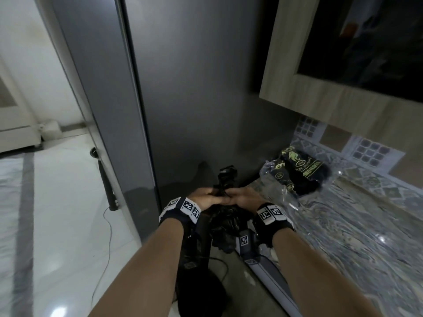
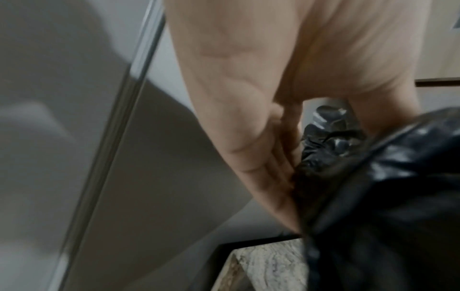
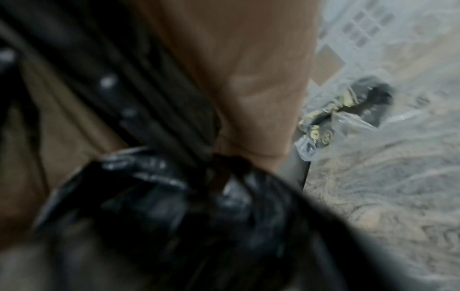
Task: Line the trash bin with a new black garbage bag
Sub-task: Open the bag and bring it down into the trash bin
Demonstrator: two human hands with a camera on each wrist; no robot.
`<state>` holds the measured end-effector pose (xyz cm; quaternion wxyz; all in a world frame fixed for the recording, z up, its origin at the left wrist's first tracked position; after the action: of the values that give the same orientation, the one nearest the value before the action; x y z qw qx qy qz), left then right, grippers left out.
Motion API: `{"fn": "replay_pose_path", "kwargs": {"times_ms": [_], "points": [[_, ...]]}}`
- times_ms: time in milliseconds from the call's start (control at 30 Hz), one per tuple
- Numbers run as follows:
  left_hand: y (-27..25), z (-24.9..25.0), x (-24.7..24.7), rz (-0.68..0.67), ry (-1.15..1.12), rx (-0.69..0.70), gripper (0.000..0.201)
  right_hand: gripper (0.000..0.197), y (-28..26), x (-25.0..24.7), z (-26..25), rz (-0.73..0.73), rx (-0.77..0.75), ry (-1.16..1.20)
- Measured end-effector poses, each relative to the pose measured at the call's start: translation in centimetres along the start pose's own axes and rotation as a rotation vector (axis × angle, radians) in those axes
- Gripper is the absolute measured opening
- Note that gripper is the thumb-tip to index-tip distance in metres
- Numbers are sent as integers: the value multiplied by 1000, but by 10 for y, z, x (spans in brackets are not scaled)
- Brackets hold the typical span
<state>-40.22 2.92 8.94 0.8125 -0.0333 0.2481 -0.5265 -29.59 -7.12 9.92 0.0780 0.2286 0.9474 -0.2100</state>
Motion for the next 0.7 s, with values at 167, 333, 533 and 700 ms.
{"fn": "replay_pose_path", "kwargs": {"times_ms": [167,333,533,700], "points": [[-4,-10,-7,53,162,-18,29,48,17,4,17,5,78,167],[-8,-27,-33,314,112,-33,23,16,12,-4,23,57,13,85],[-10,-40,-49,289,-84,-82,40,26,-8,-16,11,143,-36,-153],[-4,-27,-2,-127,212,-59,123,35,-14,4,1,132,6,-225]]}}
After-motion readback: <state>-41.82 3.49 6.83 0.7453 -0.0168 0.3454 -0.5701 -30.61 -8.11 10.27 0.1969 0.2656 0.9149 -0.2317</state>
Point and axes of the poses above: each hand's wrist, its own y-axis towards the middle knuckle, its own x-axis out of the palm, z = x × y, the point moved 4 cm from there along y, towards the middle knuckle, and after that the axes turned 8 degrees about y, right-handed, at the moved point
